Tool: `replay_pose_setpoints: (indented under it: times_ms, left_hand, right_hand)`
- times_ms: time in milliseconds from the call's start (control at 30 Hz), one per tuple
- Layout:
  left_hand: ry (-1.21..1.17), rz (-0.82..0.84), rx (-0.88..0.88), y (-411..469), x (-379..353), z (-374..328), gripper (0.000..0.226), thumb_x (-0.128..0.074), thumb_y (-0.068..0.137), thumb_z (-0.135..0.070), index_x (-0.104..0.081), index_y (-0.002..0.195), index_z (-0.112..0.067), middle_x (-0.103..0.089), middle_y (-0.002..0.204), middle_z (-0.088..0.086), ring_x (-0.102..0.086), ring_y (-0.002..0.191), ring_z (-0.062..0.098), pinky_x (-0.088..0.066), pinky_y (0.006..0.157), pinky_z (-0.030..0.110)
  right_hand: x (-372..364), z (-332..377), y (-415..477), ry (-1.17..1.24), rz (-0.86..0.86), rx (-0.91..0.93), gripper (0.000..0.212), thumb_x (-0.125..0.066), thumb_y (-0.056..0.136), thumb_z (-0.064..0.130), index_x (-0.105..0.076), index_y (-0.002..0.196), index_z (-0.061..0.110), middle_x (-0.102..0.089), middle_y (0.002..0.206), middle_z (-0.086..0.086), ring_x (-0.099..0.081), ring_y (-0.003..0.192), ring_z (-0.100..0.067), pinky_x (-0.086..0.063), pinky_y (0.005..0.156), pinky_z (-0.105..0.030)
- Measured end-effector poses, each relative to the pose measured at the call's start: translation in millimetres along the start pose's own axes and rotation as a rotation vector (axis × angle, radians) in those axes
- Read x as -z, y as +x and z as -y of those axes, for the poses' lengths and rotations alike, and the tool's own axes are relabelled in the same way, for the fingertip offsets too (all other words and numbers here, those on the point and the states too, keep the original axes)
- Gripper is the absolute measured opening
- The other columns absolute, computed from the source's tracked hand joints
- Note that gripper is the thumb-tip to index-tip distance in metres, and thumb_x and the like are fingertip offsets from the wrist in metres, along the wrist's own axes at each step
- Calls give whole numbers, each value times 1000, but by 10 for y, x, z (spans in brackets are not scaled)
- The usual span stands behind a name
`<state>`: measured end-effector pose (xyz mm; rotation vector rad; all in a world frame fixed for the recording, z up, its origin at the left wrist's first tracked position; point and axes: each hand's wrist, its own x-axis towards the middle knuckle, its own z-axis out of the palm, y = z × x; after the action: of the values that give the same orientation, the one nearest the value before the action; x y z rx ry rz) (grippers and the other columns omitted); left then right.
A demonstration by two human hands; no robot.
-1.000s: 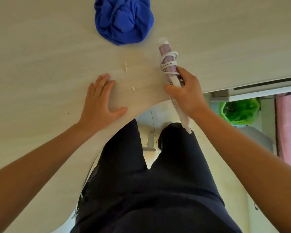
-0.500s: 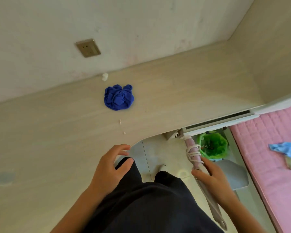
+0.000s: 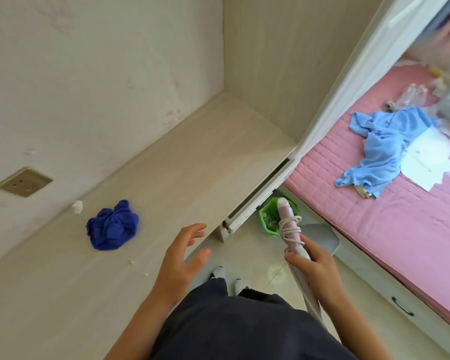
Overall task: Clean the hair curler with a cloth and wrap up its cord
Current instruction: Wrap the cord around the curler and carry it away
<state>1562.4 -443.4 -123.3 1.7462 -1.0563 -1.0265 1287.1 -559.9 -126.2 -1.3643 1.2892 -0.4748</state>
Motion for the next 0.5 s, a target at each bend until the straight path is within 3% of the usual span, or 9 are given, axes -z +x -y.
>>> replay_pose_setpoints:
  times_ms: [167,267,400,500]
  left_hand:
    - [-12,215,-95,358,-140,-148,48,-55,92,-42,-56,139,-32,-61,140,-14,-56,133,15,-42,109,33]
    - [-19,366,-115,530,-291,-136,52,-54,91,-41,-54,143,-32,-59,143,-11,-53,136,18,-40,111,36]
    - [-7,578,-155,679,-618,-109,57,-53,93,-44,-48,149,-31,-53,152,-11,-46,144,17,-35,117,48]
    - [14,700,-183,727,-911,-202,59,-52,94,-48,-47,150,-31,-51,154,-12,-44,145,17,-34,118,53]
  right_hand:
    - [150,25,-293,107,-235,-55,29,-68,68,36,-73,92,20,-66,77,-10,-56,64,-9,-45,59,-17]
    - [208,-149,-586,181,-412,-168,25,-69,72,26,-74,97,22,-67,83,-15,-58,70,-15,-48,66,-33]
    - [235,-454,-1212,225,-627,-296,29,-68,74,28,-75,102,28,-72,83,-5,-61,67,-7,-48,65,-30]
    - [257,-701,-1687,292,-807,-398,29,-69,73,29,-77,101,28,-73,82,-4,-62,70,-17,-49,68,-39]
